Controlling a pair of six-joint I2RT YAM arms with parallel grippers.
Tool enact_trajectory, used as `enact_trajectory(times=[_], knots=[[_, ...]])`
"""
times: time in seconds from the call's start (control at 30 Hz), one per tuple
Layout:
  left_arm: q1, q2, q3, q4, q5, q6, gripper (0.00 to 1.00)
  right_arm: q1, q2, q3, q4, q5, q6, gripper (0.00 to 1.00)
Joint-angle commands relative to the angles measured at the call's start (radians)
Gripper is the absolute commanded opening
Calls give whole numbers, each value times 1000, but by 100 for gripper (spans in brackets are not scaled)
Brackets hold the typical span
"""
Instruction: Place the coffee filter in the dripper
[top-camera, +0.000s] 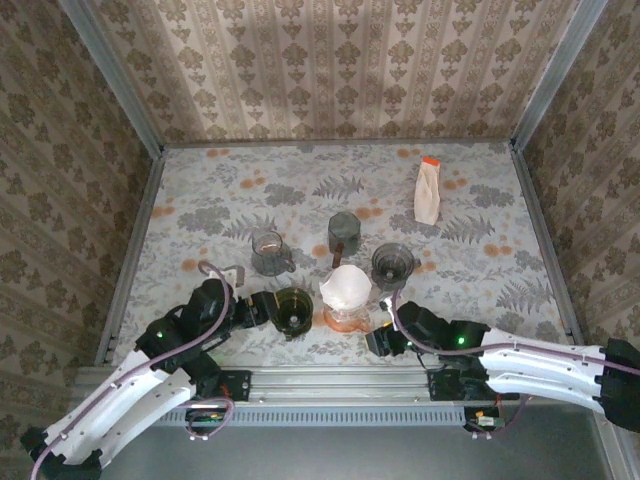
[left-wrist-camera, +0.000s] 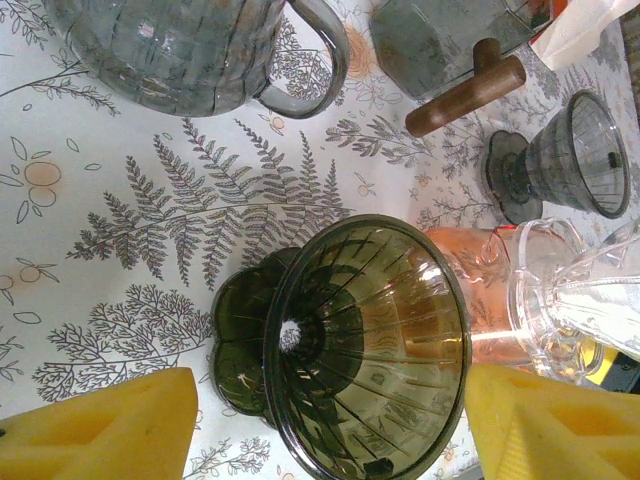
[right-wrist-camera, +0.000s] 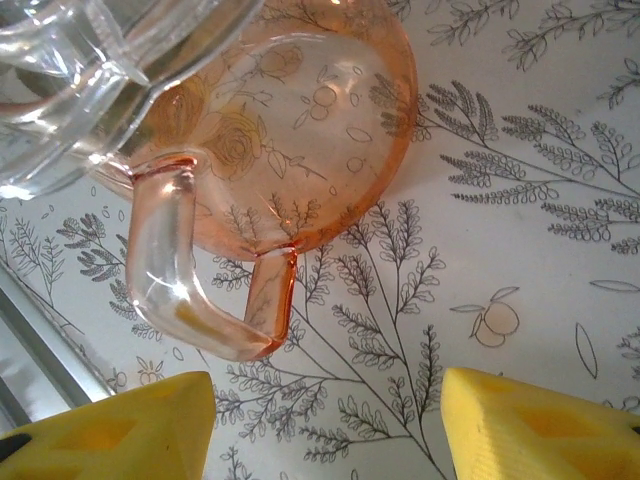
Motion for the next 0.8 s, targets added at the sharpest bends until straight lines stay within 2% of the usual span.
enact_trajectory(times=[0.0, 0.27, 0.53, 0.77], knots=[[16, 6, -7, 27, 19, -19, 72, 7, -46, -41, 111, 41, -44, 61], [40, 44, -5, 59, 47, -11, 72, 18, -34, -53, 178, 61, -80, 52], [56, 47, -7, 60, 61, -4, 72, 29, 25, -42, 223, 67, -102, 49], [71, 48, -10, 60, 75, 1, 72, 32, 88, -16, 254, 74, -122, 36]])
